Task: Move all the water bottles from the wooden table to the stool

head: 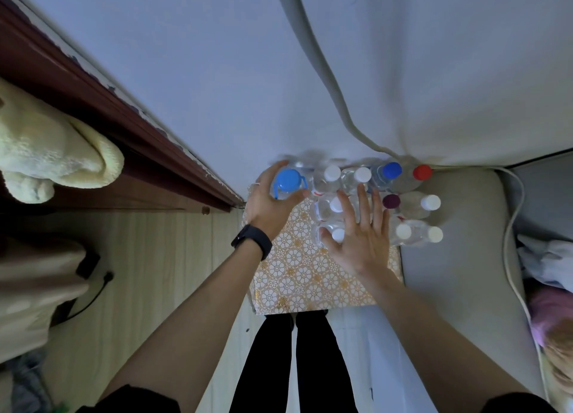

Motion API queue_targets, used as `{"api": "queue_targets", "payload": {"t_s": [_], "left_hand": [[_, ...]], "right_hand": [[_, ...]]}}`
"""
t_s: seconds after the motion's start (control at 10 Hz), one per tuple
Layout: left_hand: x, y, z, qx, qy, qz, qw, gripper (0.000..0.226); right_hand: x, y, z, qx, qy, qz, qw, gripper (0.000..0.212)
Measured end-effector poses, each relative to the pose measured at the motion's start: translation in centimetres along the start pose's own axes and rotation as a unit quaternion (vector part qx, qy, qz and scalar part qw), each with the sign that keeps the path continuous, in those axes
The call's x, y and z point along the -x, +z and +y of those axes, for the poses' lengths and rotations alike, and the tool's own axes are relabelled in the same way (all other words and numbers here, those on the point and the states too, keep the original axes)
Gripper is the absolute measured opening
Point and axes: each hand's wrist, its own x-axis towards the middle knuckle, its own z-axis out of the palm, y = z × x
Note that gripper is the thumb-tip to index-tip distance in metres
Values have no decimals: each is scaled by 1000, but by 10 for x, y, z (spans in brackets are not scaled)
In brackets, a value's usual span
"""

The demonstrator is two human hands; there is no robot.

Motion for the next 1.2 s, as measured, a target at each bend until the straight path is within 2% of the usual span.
{"api": "queue_targets", "payload": {"t_s": [0.2,0.5,0.7,0.9,1.0,1.1,1.2], "left_hand": [[-13,-1,-3,-24,16,-36,999,70],[-16,6,0,-34,36,-28,998,64],[-12,9,-2,-36,31,-50,998,79],[3,2,7,-75,20,-41,996,93],[20,-8,11,-179,59,-43,981,84],[42,-18,34,-299,93,-60,948,76],[59,-26,64,-397,114,-60,909,66]], "right_hand": [[3,0,3,-2,1,-4,1000,85],[1,1,2,-5,1,17,1000,83],[3,3,4,-1,-3,4,1000,82],[-2,-16,3,-16,-11,-121,992,93],[-1,-36,0,-51,2,-185,981,86],[-4,-72,1,-50,-23,-203,978,69],[-13,-113,7,-17,-97,-260,960,48]]}}
